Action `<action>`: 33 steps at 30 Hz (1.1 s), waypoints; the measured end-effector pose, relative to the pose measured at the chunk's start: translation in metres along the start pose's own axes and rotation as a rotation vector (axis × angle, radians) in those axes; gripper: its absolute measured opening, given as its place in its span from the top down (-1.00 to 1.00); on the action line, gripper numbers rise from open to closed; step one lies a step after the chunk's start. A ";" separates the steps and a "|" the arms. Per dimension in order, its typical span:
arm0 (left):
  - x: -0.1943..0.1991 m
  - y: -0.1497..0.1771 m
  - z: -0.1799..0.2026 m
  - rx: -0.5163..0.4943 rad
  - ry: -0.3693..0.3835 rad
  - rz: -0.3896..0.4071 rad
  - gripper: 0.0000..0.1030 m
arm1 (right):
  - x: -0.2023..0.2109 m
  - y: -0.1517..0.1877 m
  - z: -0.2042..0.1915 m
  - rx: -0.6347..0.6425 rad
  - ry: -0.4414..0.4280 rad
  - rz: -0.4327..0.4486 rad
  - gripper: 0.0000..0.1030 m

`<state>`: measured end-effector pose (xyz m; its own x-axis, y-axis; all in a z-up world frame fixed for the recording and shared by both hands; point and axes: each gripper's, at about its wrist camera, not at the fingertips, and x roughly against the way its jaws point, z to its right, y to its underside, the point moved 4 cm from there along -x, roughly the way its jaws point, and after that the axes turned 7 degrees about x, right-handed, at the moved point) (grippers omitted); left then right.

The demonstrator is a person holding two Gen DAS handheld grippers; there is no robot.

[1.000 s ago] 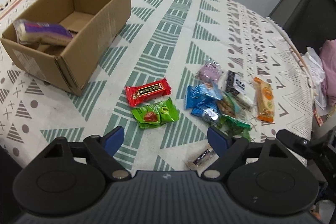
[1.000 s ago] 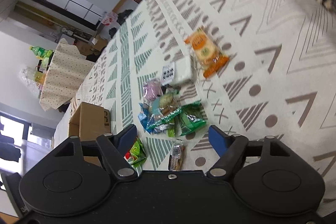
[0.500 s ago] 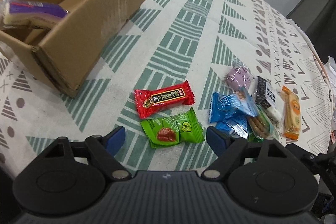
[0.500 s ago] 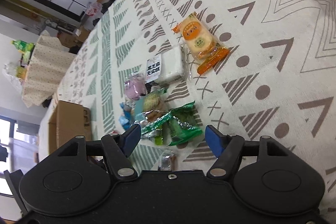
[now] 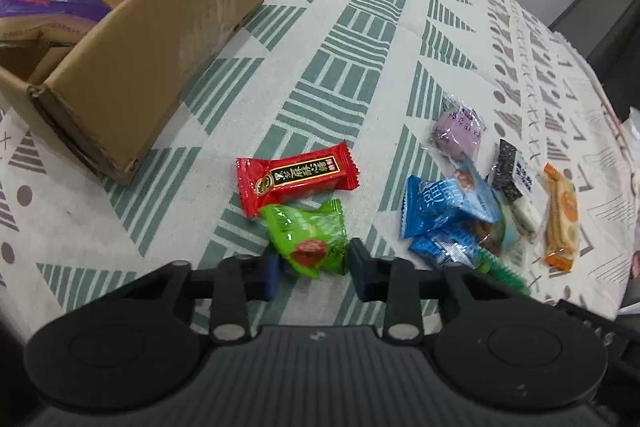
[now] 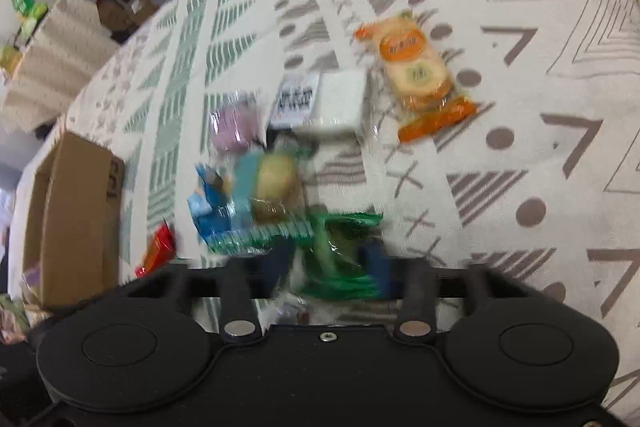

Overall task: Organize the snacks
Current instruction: 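Grasp a green packet with the left tool while the right tool grasps another green packet, then carry both green packets over the cardboard box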

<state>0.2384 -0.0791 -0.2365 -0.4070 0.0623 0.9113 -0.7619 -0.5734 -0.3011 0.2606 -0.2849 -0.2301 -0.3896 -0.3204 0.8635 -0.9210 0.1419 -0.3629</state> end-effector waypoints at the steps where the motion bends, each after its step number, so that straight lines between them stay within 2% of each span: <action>1: 0.002 0.000 -0.001 0.005 0.003 0.002 0.40 | 0.001 0.001 0.000 -0.001 -0.004 0.005 0.42; 4: 0.012 0.000 -0.001 0.001 0.006 0.021 0.41 | 0.009 0.001 -0.003 0.015 -0.013 0.035 0.44; 19: 0.081 -0.013 -0.004 -0.008 0.041 0.153 0.41 | 0.054 -0.007 -0.025 0.009 -0.200 0.202 0.45; 33: 0.125 -0.033 -0.026 0.021 0.041 0.252 0.41 | 0.066 -0.015 -0.065 0.060 -0.321 0.284 0.46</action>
<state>0.1998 -0.0306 -0.1202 -0.6029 -0.0516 0.7962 -0.6239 -0.5916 -0.5107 0.2490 -0.2473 -0.1449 -0.6009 -0.5530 0.5772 -0.7721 0.2146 -0.5981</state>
